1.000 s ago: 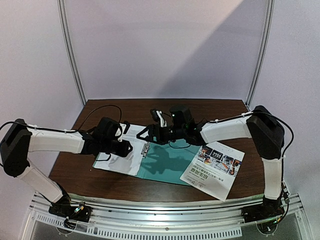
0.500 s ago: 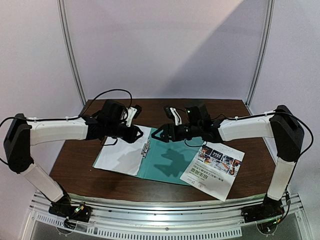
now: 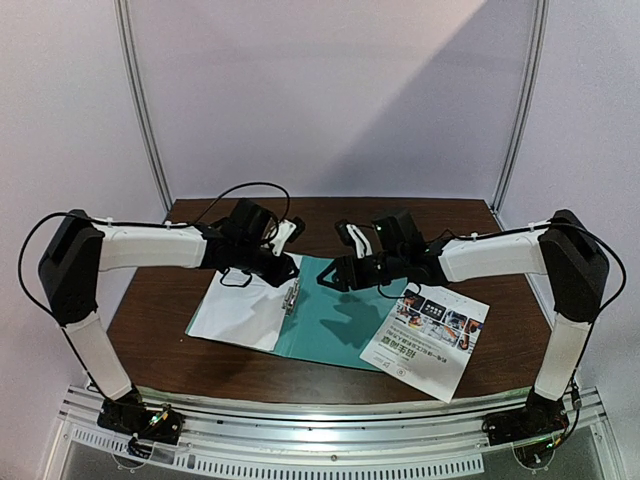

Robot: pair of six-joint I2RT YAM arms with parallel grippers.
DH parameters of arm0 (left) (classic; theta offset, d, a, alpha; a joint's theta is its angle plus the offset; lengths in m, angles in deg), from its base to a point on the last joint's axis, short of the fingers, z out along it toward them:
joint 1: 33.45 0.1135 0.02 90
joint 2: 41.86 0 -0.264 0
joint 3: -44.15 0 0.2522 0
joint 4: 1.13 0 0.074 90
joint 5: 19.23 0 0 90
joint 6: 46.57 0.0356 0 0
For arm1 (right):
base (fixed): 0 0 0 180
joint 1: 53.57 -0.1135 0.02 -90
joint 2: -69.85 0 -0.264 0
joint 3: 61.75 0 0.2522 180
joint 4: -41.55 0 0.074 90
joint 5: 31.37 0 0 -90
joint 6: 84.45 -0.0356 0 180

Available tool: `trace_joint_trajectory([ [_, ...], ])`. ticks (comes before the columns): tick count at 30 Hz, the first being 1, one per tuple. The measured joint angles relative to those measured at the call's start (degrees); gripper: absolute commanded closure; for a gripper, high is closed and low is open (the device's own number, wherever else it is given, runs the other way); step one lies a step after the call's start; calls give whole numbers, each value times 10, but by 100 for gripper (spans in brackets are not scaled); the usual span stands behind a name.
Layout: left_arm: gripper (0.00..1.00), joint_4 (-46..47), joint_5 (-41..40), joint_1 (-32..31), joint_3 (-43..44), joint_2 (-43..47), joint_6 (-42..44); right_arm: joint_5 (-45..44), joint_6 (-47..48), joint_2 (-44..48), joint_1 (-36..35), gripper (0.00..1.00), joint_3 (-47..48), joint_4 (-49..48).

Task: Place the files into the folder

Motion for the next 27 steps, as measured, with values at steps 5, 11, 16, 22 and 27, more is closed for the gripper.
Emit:
trace_joint_trajectory([
  [5, 84, -10, 0, 0, 12, -11, 6, -2, 7, -5, 0, 48, 0, 6],
  [11, 87, -14, 0, 0, 24, -24, 9, -1, 9, -14, 0, 48, 0, 15],
  [16, 88, -18, -2, 0, 29, -40, 10, -1, 9, -17, 0, 48, 0, 18],
  [22, 96, -20, -2, 0, 31, -45, 11, 3, 9, -24, 0, 48, 1, 18],
  [27, 99, -21, -2, 0, 31, -45, 11, 6, 9, -33, 0, 48, 2, 18],
])
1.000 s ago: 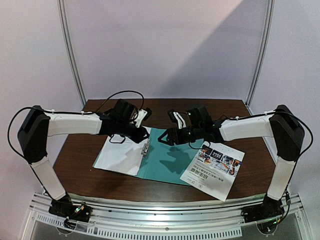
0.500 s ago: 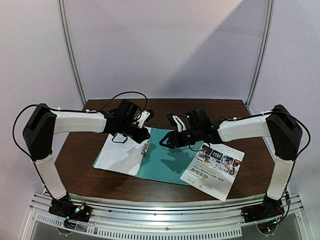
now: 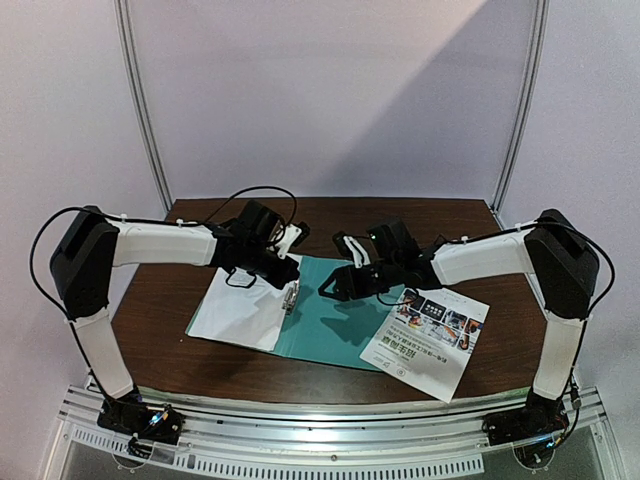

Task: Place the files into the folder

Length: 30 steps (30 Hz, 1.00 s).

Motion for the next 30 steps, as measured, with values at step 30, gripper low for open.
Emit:
trace_joint_trajectory([
  [30, 100, 42, -15, -1, -11, -19, -6, 9, 1, -137, -8, 88, 81, -23],
])
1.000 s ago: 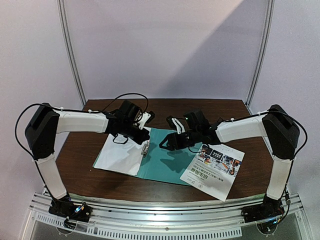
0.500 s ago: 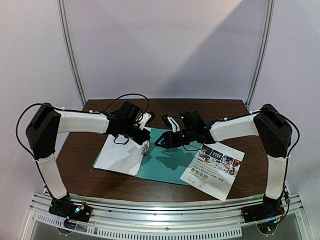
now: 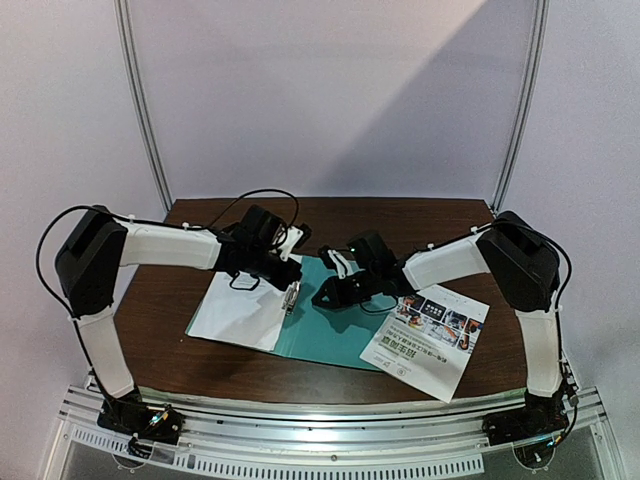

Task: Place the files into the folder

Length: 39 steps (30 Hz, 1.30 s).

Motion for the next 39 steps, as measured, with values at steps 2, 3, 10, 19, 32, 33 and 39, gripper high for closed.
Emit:
trace_joint_trajectory([
  [2, 100, 7, -3, 1, 0, -7, -3, -2, 2, -1, 0, 88, 1, 0],
  [3, 100, 10, -4, 2, 0, -9, -5, -3, 3, -1, 0, 88, 1, 1],
  [10, 100, 24, -11, 4, 0, -22, -15, -8, 12, -1, 0, 88, 1, 1],
  [19, 100, 24, -39, 4, 0, -24, -27, -10, 14, -6, 0, 89, 8, 2],
  [32, 100, 27, -68, 4, 0, -33, -38, -12, 14, -11, 0, 89, 14, 3],
  [33, 100, 27, -71, 4, 0, -34, -40, -12, 14, -11, 0, 89, 14, 3],
  [39, 100, 31, -76, 4, 0, -41, -45, -12, 14, -15, 0, 89, 19, 2],
])
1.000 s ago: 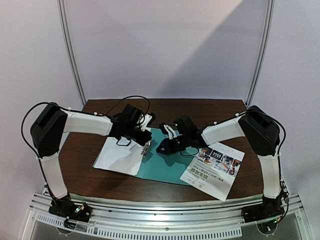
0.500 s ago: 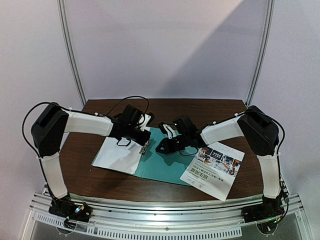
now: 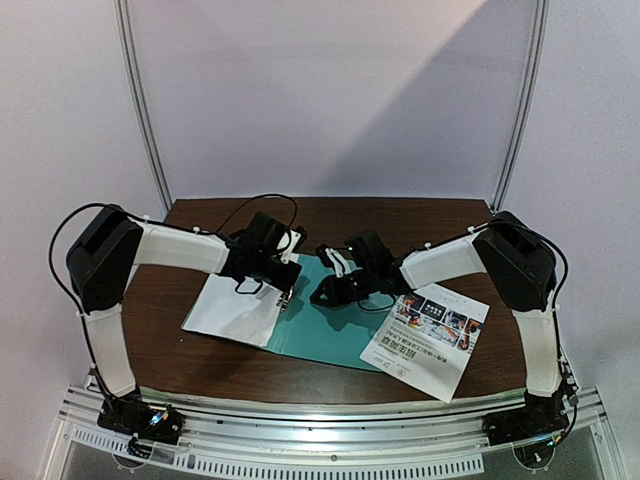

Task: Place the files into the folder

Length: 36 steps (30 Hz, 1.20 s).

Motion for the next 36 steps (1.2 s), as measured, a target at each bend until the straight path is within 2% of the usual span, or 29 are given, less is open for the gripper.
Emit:
trace_joint_trajectory([
  [29, 100, 5, -55, -8, 14, -32, -10, 1, 0, -1, 0, 89, 1, 0],
  [36, 100, 9, -40, -9, 12, -31, -10, 1, 0, -1, 0, 89, 1, 0],
])
